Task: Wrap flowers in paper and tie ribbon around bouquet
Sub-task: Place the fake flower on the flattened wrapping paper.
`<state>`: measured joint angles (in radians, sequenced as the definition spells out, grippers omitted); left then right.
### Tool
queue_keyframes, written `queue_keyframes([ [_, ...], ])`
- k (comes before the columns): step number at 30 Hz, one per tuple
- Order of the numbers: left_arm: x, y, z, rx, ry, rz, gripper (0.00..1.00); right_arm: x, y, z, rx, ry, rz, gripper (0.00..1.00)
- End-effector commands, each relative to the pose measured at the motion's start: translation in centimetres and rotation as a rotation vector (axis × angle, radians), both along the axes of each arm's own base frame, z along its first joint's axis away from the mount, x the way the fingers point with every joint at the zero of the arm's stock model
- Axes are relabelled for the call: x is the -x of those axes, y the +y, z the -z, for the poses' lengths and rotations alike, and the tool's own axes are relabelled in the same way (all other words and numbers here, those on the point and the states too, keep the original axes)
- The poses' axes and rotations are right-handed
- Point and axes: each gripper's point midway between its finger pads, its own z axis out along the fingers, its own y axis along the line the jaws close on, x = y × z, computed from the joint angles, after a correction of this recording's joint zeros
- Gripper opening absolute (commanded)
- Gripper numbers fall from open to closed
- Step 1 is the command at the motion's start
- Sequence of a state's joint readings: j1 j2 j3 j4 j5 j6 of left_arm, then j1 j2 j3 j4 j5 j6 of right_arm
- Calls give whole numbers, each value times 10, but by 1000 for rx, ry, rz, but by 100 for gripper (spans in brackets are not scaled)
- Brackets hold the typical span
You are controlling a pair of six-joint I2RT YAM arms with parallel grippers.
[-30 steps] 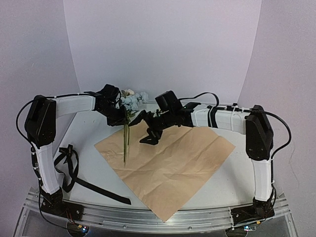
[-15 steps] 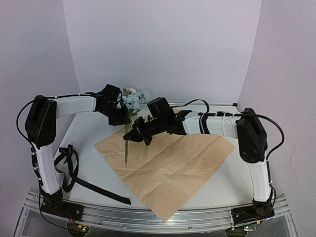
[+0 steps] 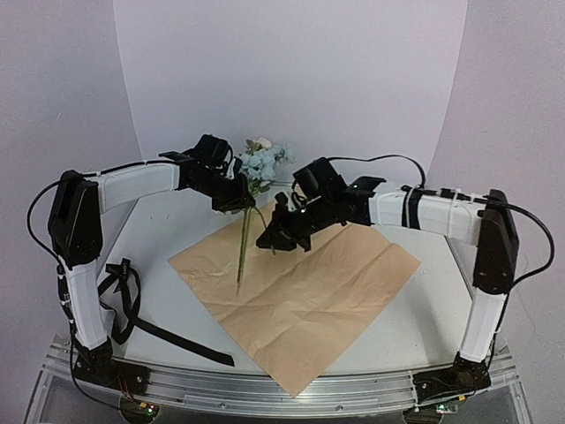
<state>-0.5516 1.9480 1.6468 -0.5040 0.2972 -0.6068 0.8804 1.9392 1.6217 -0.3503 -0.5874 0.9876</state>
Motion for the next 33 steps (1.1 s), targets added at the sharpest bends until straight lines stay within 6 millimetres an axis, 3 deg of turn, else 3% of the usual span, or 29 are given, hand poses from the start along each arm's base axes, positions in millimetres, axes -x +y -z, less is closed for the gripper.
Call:
queue_keyframes([
  [1,-15,-35,-53,136,-132,43,0,16,-56,-7,186,-253,-68,0],
  [7,-20,-85,-53,233,-174,123,0,17,-123,33,427,-387,-10,0],
  [11,-30,-114,-36,283,-157,154,0,14,-147,52,536,-435,7,0],
  [16,-45,-123,-13,310,-137,115,0,5,-159,77,647,-456,9,0],
  [21,-56,-123,14,293,-113,69,1,3,-154,102,679,-424,-35,0],
  [23,-57,-123,22,280,-100,69,8,6,-151,109,657,-381,-52,2],
  [24,-58,-123,25,276,-95,71,13,7,-150,111,642,-357,-58,7],
  [27,-56,-121,26,269,-94,79,40,8,-153,112,606,-308,-58,41],
  [29,-54,-119,20,266,-105,85,53,8,-158,107,583,-294,-53,58],
  [33,-50,-112,-1,265,-150,87,70,5,-165,91,571,-284,-41,75],
])
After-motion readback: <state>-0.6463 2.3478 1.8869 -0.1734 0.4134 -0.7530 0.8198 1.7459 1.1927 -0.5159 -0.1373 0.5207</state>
